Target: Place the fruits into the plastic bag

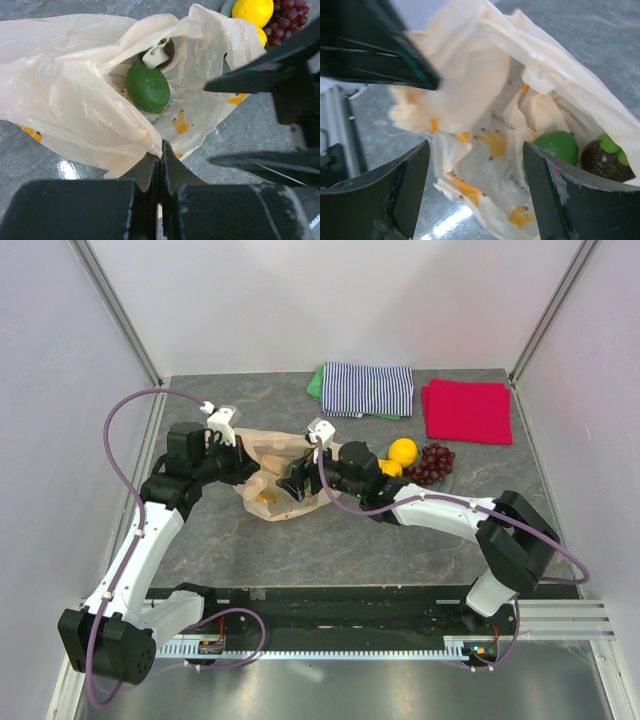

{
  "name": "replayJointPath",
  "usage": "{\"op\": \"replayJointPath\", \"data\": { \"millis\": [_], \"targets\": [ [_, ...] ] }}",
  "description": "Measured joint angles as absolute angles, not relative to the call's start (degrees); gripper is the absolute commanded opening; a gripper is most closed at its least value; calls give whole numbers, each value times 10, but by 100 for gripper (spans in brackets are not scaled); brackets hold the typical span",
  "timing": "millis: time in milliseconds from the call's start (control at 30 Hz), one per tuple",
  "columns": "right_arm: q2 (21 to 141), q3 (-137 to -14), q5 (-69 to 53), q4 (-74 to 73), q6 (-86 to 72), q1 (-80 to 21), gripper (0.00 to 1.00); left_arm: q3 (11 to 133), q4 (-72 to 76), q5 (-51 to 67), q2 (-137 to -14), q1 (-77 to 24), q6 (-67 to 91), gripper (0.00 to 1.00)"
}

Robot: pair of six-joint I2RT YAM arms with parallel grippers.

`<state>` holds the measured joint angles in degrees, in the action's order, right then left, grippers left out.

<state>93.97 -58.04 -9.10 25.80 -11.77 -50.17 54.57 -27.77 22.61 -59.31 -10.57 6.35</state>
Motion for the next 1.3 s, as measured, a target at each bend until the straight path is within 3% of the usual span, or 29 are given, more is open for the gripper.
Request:
{"op": "replayJointPath", "data": {
  "millis": [267,400,533,633,800,1067,1300],
  "targets": [
    [814,-542,-110,254,-117,-502,84,543,-278,226,-593,-106,63,2],
    [761,-544,3,171,-117,-487,85,543,-278,226,-593,-106,63,2],
    [739,-544,101,76,-145,-401,78,543,-278,226,-593,-106,63,2],
    [737,-538,148,13,-175,-294,76,543,-278,226,-593,-106,63,2],
    [752,-533,205,-72,-191,-181,62,543,-278,226,-593,-106,63,2],
    [843,-555,212,-120,-192,-95,51,543,-278,226,-593,-106,63,2],
    [870,-557,187,-112,-193,-76,49,542,-278,226,-593,-106,63,2]
  ]
}}
